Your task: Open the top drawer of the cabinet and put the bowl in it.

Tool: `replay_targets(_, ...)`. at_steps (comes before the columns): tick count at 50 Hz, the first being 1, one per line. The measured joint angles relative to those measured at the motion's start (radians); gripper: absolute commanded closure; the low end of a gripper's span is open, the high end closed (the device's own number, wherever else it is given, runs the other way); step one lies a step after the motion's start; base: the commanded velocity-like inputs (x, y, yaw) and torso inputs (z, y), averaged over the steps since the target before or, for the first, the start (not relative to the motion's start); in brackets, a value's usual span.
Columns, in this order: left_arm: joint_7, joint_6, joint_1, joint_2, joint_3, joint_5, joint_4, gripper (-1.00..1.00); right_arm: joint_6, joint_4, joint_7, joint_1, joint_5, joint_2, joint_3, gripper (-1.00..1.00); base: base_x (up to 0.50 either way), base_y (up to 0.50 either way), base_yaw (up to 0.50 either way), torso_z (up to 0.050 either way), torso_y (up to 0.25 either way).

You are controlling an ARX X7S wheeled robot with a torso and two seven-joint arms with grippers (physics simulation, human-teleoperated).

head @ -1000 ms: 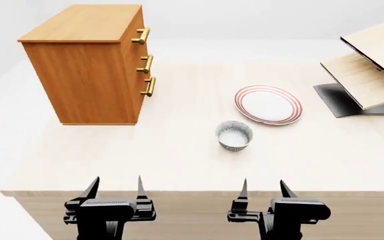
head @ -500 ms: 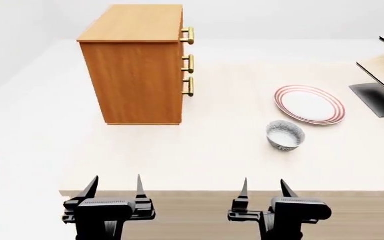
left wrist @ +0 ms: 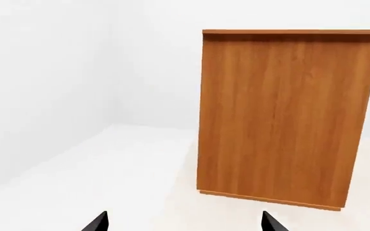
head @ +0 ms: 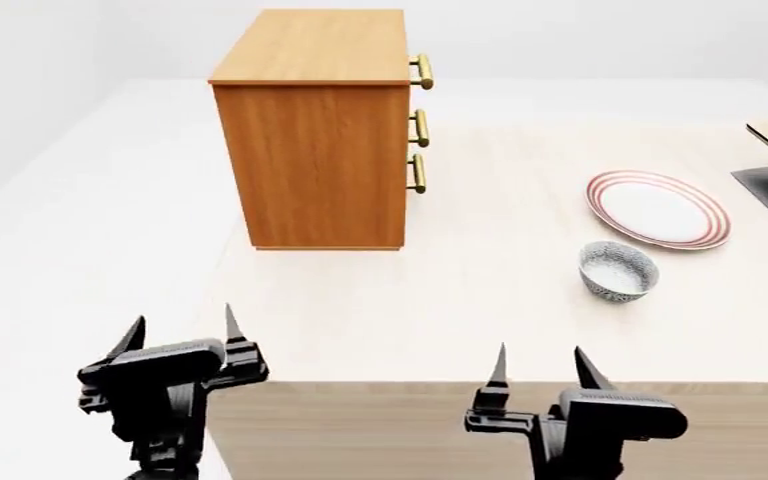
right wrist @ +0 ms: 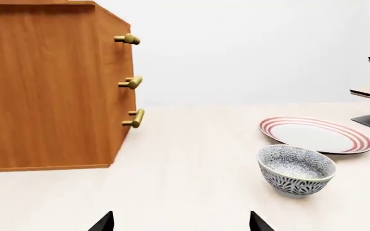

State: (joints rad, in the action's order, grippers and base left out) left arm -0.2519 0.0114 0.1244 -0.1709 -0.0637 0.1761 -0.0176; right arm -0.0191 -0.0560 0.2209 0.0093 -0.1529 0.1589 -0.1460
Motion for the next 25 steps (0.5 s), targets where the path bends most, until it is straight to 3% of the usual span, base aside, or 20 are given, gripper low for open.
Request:
replay_targets(6, -0.113, -0.046, 0.336, -0.076, 0.104, -0.020, 0.335, -1.00, 0.156, -0.230, 0.018, 0.057, -0.020, 0.071, 0.041, -1.00, 0.00, 0.00, 0.00, 0.000, 0.000)
replay_targets(11, -0.238, -0.120, 0.625, -0.153, 0.151, -0.072, 0.717, -1.00, 0.378, -0.320, 0.014, 0.248, -0.086, 0.139, 0.090, -1.00, 0.00, 0.00, 0.00, 0.000, 0.000)
replay_targets(18, -0.414, -0.083, 0.883, -0.240, 0.166, -0.136, 1.023, -1.00, 0.556, -0.128, 0.000, 0.637, -0.087, 0.222, 0.092, -1.00, 0.00, 0.00, 0.00, 0.000, 0.000)
replay_targets(25, -0.533, -0.037, 1.023, -0.299, 0.180, -0.154, 1.175, -1.00, 0.599, 0.151, -0.025, 0.922, -0.069, 0.254, 0.077, -1.00, 0.00, 0.00, 0.00, 0.000, 0.000)
